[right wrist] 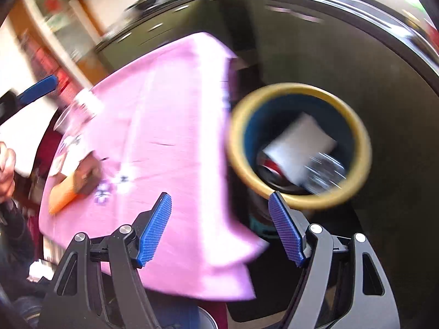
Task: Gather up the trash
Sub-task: 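Carry the tissue over the bin and open the left gripper, then grasp the brown plastic tray with the right gripper and lift it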
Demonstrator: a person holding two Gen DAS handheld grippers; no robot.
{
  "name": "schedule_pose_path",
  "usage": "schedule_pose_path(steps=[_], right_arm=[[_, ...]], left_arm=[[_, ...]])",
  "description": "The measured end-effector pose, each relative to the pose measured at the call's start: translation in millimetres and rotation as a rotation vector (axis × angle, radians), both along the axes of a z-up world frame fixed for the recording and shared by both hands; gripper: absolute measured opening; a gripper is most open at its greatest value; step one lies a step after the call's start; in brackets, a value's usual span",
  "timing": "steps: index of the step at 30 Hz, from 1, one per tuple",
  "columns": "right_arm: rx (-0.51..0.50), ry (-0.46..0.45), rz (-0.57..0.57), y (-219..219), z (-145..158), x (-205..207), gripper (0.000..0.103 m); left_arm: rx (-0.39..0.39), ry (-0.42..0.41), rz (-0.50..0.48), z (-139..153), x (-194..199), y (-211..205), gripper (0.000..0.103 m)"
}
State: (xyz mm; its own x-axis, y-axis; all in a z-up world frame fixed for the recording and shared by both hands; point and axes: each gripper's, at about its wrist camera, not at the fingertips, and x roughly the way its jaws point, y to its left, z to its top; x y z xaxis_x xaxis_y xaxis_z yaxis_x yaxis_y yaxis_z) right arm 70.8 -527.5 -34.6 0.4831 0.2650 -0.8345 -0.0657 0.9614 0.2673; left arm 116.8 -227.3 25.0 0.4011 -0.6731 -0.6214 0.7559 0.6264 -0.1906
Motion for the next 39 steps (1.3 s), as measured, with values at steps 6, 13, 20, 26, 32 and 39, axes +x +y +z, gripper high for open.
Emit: schedule_pose_path(steps=[6, 13, 20, 26, 32, 39], right_arm=[[0.002, -0.006, 0.246, 97.5, 4.5, 52.5, 0.070], [-0.029, 0.030, 0.456, 184.2, -3.7, 81.8, 0.048], [-0.081, 0.090, 0.522, 218.8, -21.8, 87.2, 0.038], [-0.128, 0.121, 0.535, 230.6, -34.8, 88.0, 0.023], [-0.149, 0.106, 0.514, 230.3, -39.9, 87.2, 0.006], [-0.132, 0.072, 0.472, 218.0, -27.2, 81.1, 0.006]], left_arm=[[0.010, -0.042, 0.287, -9.9, -24.3, 115.1, 0.087], [-0.005, -0.012, 0.453, -28.3, -41.7, 192.0, 0.087], [-0.032, -0.008, 0.393, -39.0, -53.3, 197.0, 0.089], [-0.051, 0.017, 0.368, -50.2, -51.0, 191.5, 0.089], [-0.057, 0.045, 0.371, -59.1, -50.1, 193.8, 0.089], [-0.066, 0.049, 0.369, -58.4, -50.9, 194.6, 0.089]])
